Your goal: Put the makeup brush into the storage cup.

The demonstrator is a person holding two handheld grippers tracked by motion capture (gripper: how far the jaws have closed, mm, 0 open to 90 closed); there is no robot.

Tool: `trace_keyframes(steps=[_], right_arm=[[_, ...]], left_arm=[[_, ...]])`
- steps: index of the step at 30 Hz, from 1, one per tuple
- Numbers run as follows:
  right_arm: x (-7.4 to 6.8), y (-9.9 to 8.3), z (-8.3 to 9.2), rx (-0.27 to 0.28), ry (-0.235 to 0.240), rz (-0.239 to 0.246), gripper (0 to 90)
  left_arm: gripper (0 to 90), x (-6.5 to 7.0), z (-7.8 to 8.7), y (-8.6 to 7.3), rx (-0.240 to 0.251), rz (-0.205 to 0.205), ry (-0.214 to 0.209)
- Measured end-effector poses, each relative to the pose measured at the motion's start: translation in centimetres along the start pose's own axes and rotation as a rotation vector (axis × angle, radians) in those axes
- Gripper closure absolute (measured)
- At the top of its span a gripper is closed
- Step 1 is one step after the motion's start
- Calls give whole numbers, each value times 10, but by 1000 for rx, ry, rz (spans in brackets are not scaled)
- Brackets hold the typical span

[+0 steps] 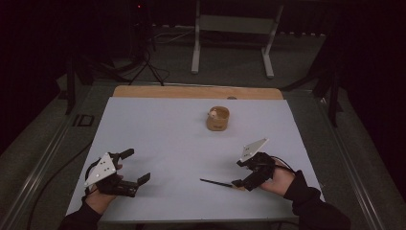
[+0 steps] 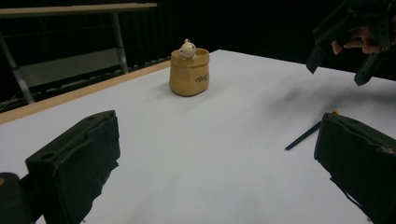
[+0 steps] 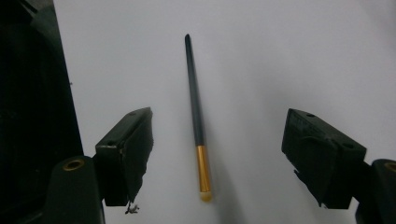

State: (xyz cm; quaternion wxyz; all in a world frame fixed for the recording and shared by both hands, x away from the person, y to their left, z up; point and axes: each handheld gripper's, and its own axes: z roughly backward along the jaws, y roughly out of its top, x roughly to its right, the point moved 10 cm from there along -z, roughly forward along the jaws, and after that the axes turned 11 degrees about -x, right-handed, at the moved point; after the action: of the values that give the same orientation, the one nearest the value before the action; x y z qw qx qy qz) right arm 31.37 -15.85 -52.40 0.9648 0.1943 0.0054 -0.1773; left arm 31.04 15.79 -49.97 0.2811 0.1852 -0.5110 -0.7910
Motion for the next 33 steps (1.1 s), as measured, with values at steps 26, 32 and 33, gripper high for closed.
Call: trace_keyframes(steps=[26,32,33], right_arm=[[-9,-19,-31,-208,27,62,567],[-11,-24,-37,-238,26,67,630],[-11,-25,-37,-244,28,71,642]], left_arm=[[12,0,0,-1,-2,1,-3],[12,0,-1,-1,-5,-3,-4],[12,0,-1,-1,-5,-4,-3]])
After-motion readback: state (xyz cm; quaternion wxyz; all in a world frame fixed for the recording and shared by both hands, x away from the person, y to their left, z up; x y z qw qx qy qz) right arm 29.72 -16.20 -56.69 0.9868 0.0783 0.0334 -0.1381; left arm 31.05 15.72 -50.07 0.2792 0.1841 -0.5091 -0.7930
